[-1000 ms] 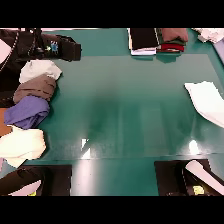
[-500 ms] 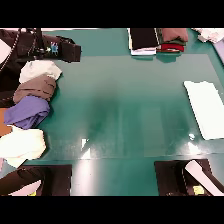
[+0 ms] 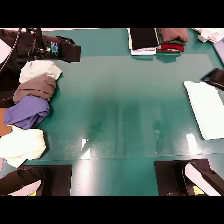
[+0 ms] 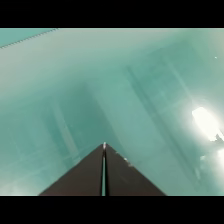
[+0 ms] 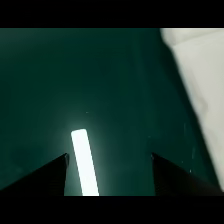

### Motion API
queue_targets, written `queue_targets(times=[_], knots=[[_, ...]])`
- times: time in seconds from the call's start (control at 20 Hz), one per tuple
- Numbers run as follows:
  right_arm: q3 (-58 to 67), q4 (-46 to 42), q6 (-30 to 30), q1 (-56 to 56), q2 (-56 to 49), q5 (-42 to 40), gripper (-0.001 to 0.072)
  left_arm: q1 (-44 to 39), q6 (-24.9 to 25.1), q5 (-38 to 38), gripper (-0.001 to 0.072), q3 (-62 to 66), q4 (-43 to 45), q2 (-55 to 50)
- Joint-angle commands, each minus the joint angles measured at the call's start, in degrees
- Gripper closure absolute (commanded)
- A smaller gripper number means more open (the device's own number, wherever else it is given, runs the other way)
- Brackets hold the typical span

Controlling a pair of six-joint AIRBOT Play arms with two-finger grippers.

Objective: Fold the shirts.

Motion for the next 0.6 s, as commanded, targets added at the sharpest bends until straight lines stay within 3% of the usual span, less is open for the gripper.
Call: queue_targets(times=[0.0, 0.1, 0.15, 0.2, 0.55], knots=[[0.4, 1.4, -0.2, 15.7, -2.1, -0.5, 0.0188, 0.0, 0.0, 0.3, 0.0684, 0.0, 0.2, 0.0], [0.4, 1.4, -0.3, 21.4, -3.7, -0.4, 0.0413, 0.0, 0.0, 0.3, 0.0683, 0.0, 0.2, 0.0], [0.4, 1.4, -1.5, 23.8, -4.3, -0.4, 0.0585, 0.0, 0.0, 0.3, 0.0683, 0.0, 0.2, 0.0], [0.4, 1.4, -2.8, 25.6, -4.8, -0.4, 0.0697, 0.0, 0.0, 0.3, 0.0683, 0.0, 0.1, 0.0], [0.4, 1.6, -2.8, 29.3, -6.3, -0.4, 0.0697, 0.0, 0.0, 0.3, 0.0683, 0.0, 0.1, 0.0]])
